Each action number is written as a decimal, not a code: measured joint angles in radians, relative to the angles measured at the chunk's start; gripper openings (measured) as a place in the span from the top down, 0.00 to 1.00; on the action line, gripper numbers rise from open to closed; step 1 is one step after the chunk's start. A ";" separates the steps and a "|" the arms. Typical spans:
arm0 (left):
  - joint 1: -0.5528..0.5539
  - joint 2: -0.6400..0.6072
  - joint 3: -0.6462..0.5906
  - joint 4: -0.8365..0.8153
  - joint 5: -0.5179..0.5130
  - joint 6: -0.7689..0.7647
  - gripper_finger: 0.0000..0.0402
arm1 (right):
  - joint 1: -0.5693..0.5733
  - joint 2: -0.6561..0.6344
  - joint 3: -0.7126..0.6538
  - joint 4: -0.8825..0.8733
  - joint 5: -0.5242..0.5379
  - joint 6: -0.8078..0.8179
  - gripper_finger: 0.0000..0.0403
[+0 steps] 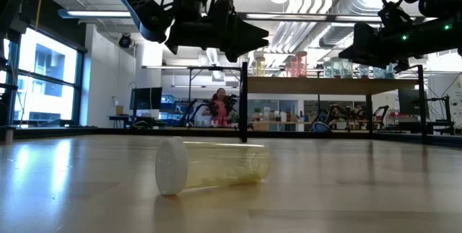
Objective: Pick and place medicine bottles onto shelf by color
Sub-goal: Put the green pill bottle on the shelf aligned with the other green pill bottle, then put the yellow pill bottle on the shelf aligned with the other yellow pill bottle
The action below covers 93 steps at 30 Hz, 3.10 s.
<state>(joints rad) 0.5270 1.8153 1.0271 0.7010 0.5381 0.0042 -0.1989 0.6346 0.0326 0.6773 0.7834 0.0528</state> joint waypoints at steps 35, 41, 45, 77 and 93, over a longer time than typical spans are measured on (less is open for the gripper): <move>0.002 0.000 0.000 -0.010 -0.003 -0.038 0.51 | 0.180 -0.002 0.000 0.324 -0.013 -0.307 0.53; -0.011 -0.028 -0.001 -0.056 -0.004 -0.038 0.51 | 0.272 -0.001 0.024 0.305 -0.016 -0.350 0.53; -0.039 -0.079 -0.001 -0.164 -0.044 -0.013 0.51 | 0.326 0.000 0.088 0.176 -0.016 -0.347 0.53; -0.644 -0.360 -0.017 -0.923 -0.720 0.016 0.51 | 0.624 0.287 0.462 -0.360 -0.193 -0.082 0.53; -0.937 -0.360 -0.136 -0.916 -1.048 -0.346 0.51 | 0.687 0.737 0.674 -0.360 -0.448 -0.073 0.53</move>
<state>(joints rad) -0.4105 1.4555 0.8906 -0.2148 -0.5100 -0.3421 0.4881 1.3721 0.7066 0.3176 0.3352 -0.0206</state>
